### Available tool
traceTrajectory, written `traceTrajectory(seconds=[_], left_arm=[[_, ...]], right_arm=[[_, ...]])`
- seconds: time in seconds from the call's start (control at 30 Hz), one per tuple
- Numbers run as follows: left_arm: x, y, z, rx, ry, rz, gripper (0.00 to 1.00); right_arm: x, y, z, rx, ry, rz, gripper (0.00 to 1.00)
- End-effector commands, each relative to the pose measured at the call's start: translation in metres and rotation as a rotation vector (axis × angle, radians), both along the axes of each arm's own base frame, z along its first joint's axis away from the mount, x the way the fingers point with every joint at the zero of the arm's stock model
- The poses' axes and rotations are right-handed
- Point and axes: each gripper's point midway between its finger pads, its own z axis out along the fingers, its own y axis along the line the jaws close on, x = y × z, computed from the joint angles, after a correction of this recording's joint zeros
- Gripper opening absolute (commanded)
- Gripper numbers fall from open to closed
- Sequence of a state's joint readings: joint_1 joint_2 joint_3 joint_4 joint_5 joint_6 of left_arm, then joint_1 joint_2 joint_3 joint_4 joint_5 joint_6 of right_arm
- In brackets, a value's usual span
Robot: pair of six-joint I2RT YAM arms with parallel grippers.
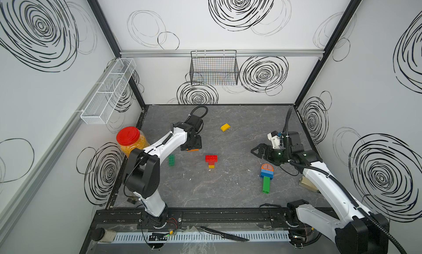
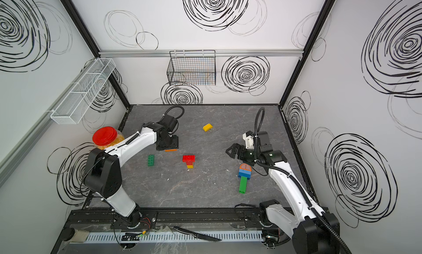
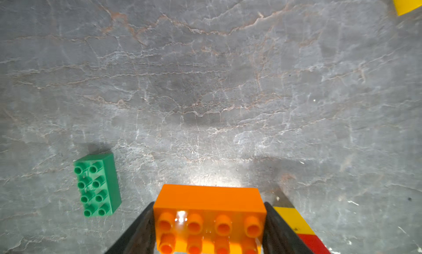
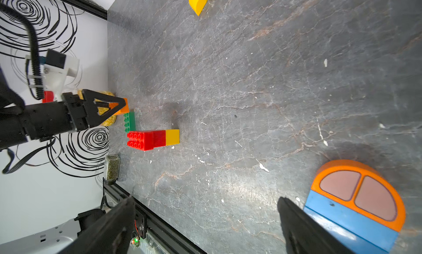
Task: Assemble an ice cream with lego
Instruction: Pick up the lego brick from the center of the board, then assemble the lego brick with the lego brick.
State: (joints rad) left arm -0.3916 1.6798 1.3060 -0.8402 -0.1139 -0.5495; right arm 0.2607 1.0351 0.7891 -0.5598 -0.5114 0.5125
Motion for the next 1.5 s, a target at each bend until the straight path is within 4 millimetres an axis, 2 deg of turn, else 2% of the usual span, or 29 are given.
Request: traceTrajectory(seconds=[0.0, 0.3, 0.4, 0.7, 1.03, 1.47], left_arm=[[-0.014, -0.003, 0.022, -0.004, 0.001, 0.043, 0.51], [-0.046, -0.047, 0.055, -0.072, -0.021, 0.019, 0.51], [-0.054, -0.065, 0.059, -0.094, -0.014, -0.004, 0.51], [-0.064, -0.097, 0.057, -0.093, 0.005, -0.049, 0.51], [-0.070, -0.113, 0.036, -0.027, 0.046, -0.111, 0.51], [-0.059, -0.105, 0.032, -0.002, 0.043, -0.111, 0.50]], right_arm=[[-0.001, 0.006, 0.003, 0.034, -0.025, 0.018, 1.00], [-0.004, 0.008, -0.014, 0.045, 0.011, 0.026, 1.00], [-0.005, 0.009, -0.016, 0.042, 0.017, 0.031, 1.00], [-0.005, 0.008, -0.011, 0.040, 0.002, 0.030, 1.00], [-0.006, 0.007, -0.008, 0.035, -0.011, 0.028, 1.00], [-0.006, 0.007, -0.005, 0.038, -0.013, 0.030, 1.00]])
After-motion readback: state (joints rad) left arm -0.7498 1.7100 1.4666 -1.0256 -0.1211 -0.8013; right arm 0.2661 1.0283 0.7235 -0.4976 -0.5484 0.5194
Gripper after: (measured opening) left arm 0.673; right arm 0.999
